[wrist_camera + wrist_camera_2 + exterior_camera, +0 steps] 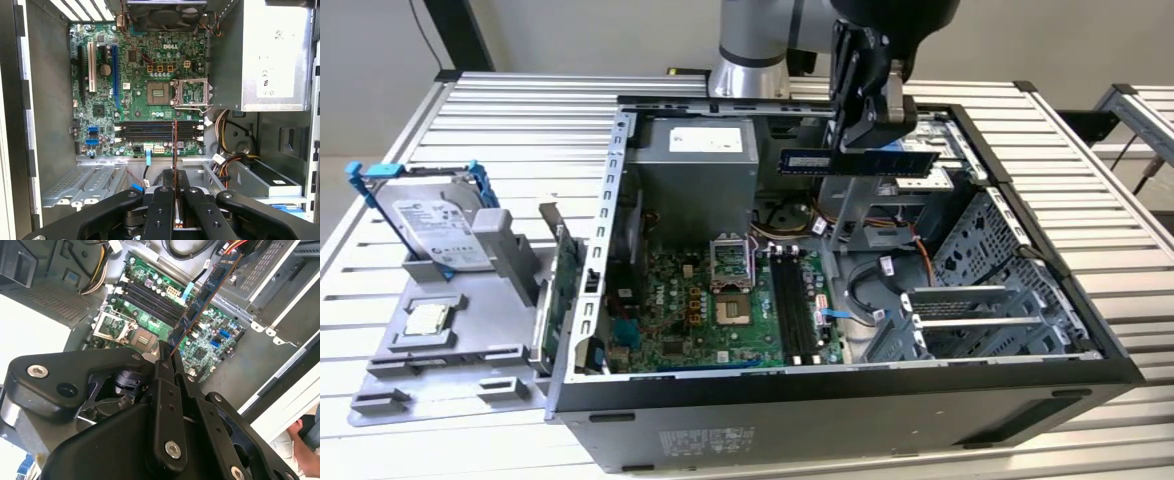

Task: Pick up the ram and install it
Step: 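Insert the ram into the slot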

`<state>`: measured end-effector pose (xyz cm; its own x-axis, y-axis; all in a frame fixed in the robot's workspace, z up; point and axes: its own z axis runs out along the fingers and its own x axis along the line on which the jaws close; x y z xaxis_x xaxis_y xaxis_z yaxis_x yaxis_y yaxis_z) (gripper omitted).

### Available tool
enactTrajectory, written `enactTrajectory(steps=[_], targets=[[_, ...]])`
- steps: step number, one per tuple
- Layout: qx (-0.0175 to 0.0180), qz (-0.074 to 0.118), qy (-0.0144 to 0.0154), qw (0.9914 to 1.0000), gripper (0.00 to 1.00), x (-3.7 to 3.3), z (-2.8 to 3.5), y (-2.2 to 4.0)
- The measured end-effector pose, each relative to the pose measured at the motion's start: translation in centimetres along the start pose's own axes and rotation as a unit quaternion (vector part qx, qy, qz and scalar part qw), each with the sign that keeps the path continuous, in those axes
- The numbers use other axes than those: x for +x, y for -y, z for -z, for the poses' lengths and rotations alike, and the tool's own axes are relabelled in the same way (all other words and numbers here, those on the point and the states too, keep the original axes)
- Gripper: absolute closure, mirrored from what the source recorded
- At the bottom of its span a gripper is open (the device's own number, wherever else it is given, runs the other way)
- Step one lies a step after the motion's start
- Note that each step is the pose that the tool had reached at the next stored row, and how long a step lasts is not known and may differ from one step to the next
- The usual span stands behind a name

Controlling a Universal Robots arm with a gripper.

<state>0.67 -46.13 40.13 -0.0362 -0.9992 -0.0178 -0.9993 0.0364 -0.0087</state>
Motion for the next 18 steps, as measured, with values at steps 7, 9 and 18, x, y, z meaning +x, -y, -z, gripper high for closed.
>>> enactTrajectory(steps=[7,9,18], targets=[[0.0004,-0.022,-0.0002,0.99976,1.0,0.0,0.0,0.0],[0.0005,-0.033,-0.0003,0.99946,1.0,0.0,0.0,0.0],[0.0008,-0.091,-0.0012,0.99587,1.0,0.0,0.0,0.0]])
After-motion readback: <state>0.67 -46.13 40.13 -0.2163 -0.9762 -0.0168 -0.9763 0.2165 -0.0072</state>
